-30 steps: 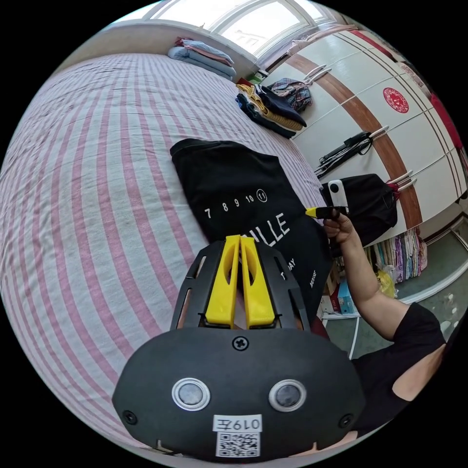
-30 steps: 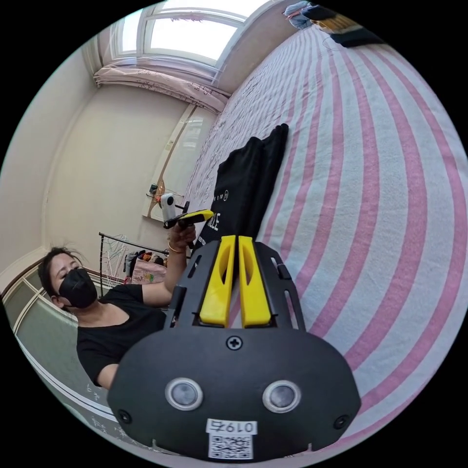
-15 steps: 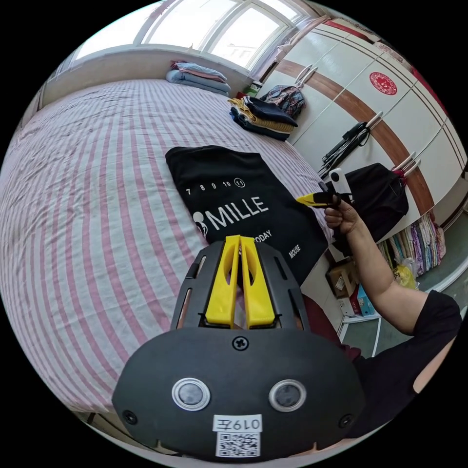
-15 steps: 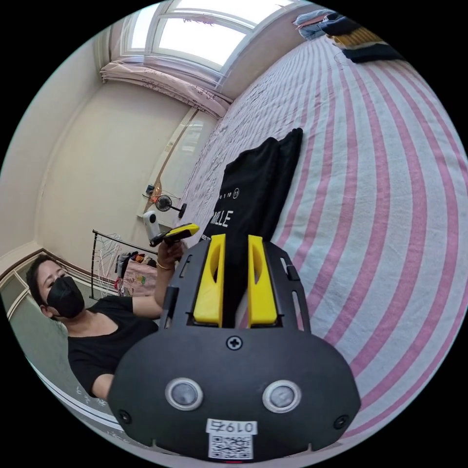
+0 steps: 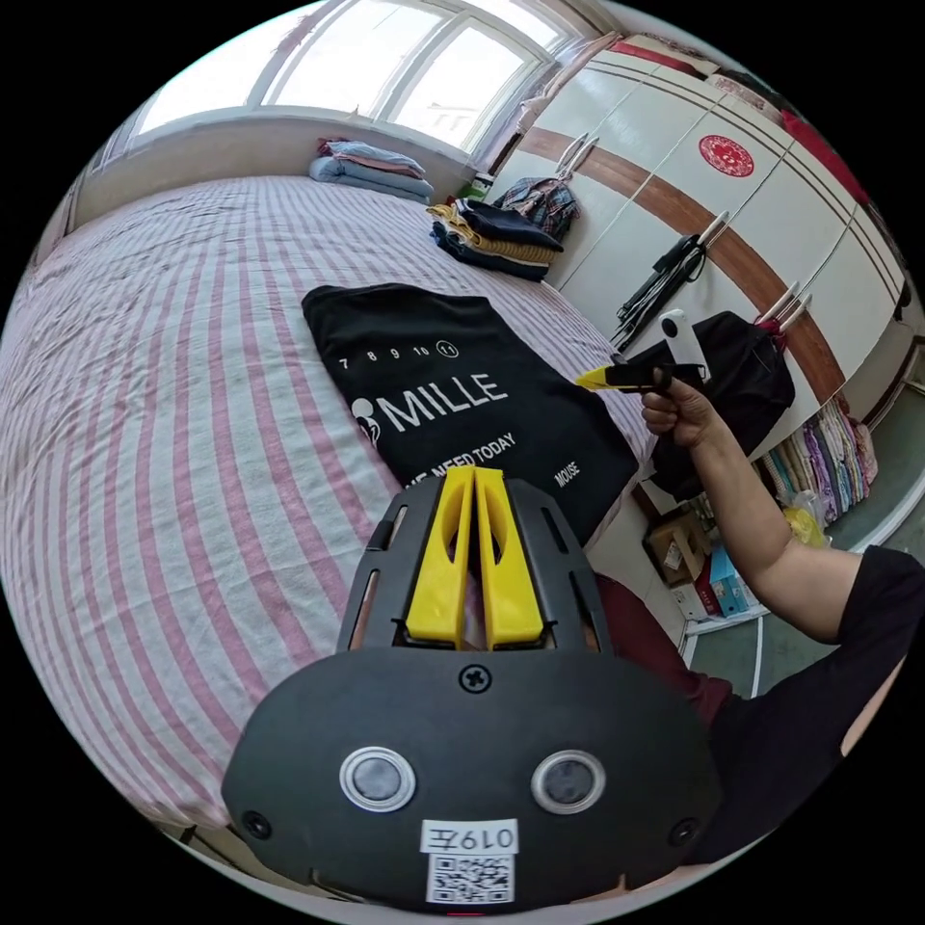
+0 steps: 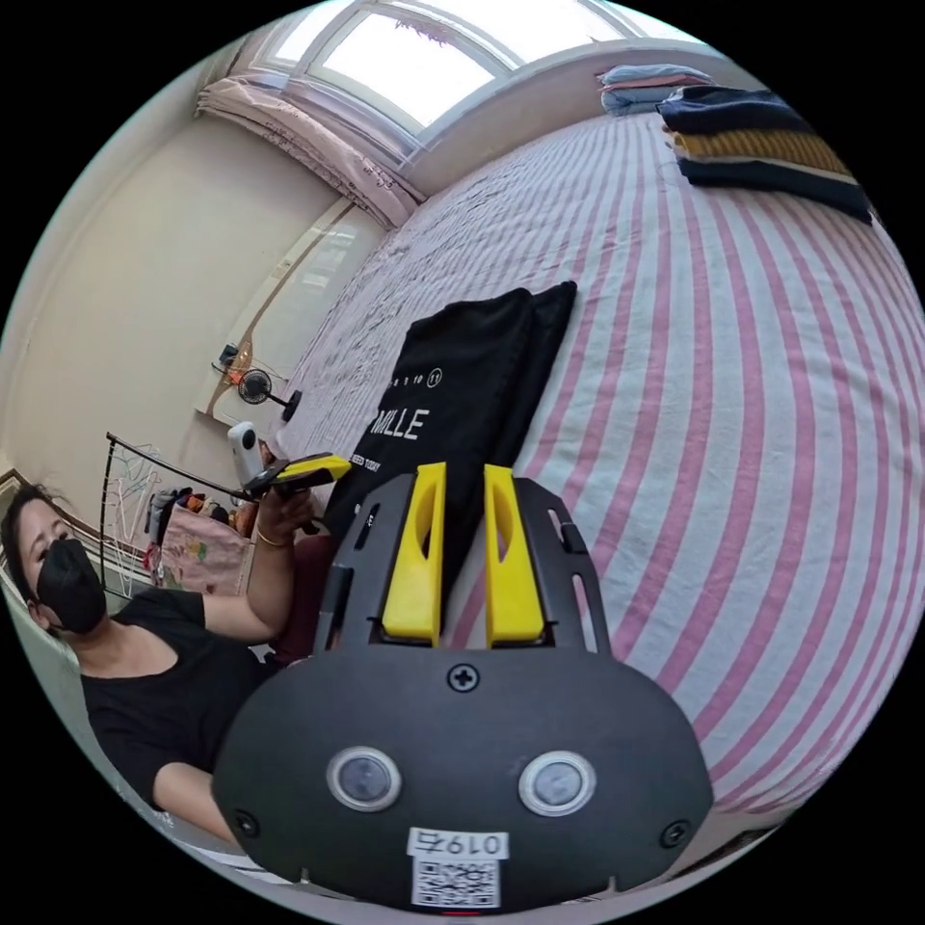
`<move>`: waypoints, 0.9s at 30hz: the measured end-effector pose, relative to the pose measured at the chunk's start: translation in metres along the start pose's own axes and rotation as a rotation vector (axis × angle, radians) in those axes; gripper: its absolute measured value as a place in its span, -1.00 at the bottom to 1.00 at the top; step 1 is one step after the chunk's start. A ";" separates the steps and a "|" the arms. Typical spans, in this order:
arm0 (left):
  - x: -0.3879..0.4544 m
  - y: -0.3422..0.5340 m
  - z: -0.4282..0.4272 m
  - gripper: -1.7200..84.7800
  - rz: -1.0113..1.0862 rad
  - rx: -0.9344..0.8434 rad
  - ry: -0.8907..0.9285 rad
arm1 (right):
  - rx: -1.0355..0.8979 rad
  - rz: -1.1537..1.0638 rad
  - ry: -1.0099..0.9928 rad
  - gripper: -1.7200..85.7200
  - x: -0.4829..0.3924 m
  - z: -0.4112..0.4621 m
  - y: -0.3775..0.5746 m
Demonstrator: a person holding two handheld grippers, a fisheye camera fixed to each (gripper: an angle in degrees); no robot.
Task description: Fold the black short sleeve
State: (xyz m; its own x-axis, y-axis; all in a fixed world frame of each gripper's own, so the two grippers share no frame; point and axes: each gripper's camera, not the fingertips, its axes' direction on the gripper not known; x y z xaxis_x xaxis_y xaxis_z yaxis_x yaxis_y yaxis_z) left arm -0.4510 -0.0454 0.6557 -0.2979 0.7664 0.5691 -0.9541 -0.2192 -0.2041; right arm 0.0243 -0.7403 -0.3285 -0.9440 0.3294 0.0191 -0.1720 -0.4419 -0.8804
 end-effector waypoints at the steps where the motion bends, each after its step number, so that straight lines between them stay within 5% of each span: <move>1: 0.003 0.003 0.001 -0.95 -0.002 -0.004 0.001 | -0.019 -0.001 0.029 -0.82 -0.007 0.009 0.003; 12: 0.031 0.036 0.015 -0.95 -0.001 -0.072 -0.015 | -0.039 -0.019 0.108 -0.97 -0.054 0.059 0.058; 17: 0.051 0.051 0.017 -0.94 0.023 -0.076 -0.045 | -0.014 -0.122 0.294 -0.96 -0.098 0.085 0.090; 22: 0.089 0.069 -0.001 -0.94 0.114 0.006 -0.208 | 0.252 -0.332 0.769 -0.88 -0.209 0.100 0.171; 27: 0.141 0.098 -0.006 -0.94 0.250 0.146 -0.385 | 0.387 -0.318 0.895 -0.94 -0.262 0.149 0.241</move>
State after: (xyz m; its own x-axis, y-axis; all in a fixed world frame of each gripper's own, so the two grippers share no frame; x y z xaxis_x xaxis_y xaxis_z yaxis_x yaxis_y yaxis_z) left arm -0.5866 0.0452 0.7112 -0.4824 0.4059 0.7762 -0.8381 -0.4716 -0.2743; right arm 0.1880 -1.0577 -0.4748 -0.3097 0.9101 -0.2754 -0.6062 -0.4121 -0.6802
